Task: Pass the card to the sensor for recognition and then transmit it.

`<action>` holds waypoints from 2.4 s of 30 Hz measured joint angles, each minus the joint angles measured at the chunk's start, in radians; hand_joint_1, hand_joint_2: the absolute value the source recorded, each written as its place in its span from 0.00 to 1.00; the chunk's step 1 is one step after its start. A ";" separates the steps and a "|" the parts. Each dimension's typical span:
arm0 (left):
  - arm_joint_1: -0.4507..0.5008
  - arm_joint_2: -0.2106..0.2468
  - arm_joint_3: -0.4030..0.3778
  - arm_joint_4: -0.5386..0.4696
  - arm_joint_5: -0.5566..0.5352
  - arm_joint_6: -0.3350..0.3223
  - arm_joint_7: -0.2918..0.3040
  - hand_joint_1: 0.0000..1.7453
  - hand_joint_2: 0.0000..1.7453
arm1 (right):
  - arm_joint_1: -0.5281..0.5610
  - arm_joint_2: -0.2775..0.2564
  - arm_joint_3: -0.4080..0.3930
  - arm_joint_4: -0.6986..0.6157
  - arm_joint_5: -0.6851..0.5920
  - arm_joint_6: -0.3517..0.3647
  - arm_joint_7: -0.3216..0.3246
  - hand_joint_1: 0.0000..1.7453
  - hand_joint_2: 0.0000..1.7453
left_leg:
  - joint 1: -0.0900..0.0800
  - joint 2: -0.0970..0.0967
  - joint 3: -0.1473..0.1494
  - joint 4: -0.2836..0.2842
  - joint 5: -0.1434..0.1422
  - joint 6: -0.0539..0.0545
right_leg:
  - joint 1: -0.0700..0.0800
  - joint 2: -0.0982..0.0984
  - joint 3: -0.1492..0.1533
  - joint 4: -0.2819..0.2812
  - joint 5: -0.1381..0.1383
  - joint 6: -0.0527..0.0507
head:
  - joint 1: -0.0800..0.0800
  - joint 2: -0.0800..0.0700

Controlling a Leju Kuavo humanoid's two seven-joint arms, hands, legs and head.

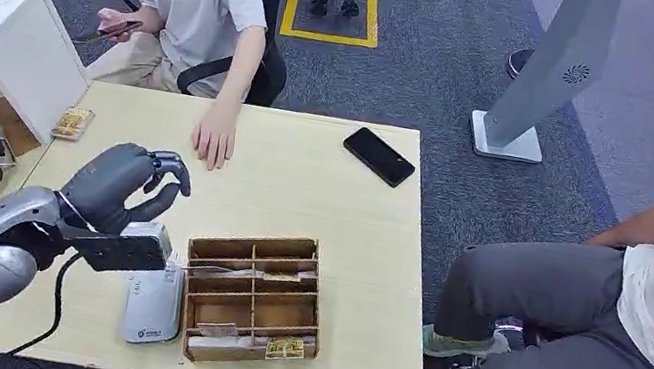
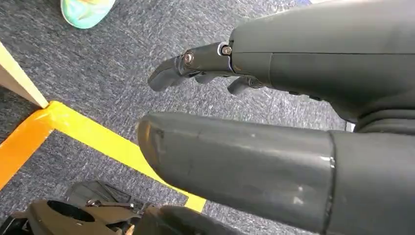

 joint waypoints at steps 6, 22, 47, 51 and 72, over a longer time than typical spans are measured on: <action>-0.038 0.058 0.041 -0.097 0.020 -0.022 -0.016 0.89 1.00 | 0.010 -0.002 -0.023 0.000 0.000 0.005 -0.008 0.00 0.00 | 0.000 0.000 0.000 0.000 0.000 0.000 | 0.000 0.000 0.000 0.000 0.000 0.000 | 0.000 0.000; -0.005 0.132 0.051 -0.162 0.031 -0.037 -0.087 0.00 1.00 | 0.016 -0.005 -0.064 0.000 0.000 0.013 -0.012 0.00 0.00 | 0.000 0.000 0.000 0.000 0.000 0.000 | 0.000 0.000 0.000 0.000 0.000 0.000 | 0.000 0.000; 0.125 0.204 0.019 -0.201 -0.118 0.003 -0.126 0.00 1.00 | 0.027 -0.013 -0.082 0.000 0.000 0.013 -0.013 0.00 0.00 | 0.000 0.000 0.000 0.000 0.000 0.000 | 0.000 0.000 0.000 0.000 0.000 0.000 | 0.000 0.000; 0.125 0.205 0.011 -0.201 -0.118 0.003 -0.126 0.00 1.00 | 0.027 -0.013 -0.082 0.000 0.000 0.013 -0.013 0.00 0.00 | 0.000 0.000 0.000 0.000 0.000 0.000 | 0.000 0.000 0.000 0.000 0.000 0.000 | 0.000 0.000; 0.117 0.194 -0.057 -0.191 -0.230 0.000 -0.083 0.00 1.00 | 0.027 -0.013 -0.082 0.000 0.000 0.014 -0.008 0.00 0.00 | 0.000 0.001 0.000 0.000 0.000 0.000 | 0.000 0.000 -0.001 0.000 0.000 0.000 | 0.000 0.000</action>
